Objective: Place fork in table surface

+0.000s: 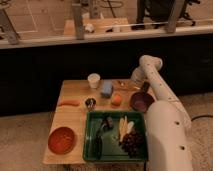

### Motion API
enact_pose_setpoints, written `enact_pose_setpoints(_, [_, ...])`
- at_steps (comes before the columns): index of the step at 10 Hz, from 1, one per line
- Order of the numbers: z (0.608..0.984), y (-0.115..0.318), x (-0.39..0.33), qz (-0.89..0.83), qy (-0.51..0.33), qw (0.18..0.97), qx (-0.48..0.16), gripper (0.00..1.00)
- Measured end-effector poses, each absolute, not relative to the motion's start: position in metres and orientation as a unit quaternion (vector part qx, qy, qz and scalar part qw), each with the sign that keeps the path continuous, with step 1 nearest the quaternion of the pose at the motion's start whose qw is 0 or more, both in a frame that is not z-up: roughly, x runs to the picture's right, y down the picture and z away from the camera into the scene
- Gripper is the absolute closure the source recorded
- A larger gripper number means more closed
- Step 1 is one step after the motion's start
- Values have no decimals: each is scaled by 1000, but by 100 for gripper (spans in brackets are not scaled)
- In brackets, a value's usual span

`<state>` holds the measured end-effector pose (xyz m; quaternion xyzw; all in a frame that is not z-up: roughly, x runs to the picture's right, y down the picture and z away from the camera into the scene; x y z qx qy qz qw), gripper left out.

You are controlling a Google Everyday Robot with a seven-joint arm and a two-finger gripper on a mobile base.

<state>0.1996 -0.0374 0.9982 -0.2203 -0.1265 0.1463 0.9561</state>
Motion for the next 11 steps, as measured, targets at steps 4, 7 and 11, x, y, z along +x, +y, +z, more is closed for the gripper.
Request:
enact_pose_setpoints(4, [944,-87,207,146,-151,962,-175,100])
enact_pose_setpoints(7, [913,-118,215,151,-170,964,-140,100])
enact_pose_setpoints(11, [871,-153,242,172,-194,961,-92,100])
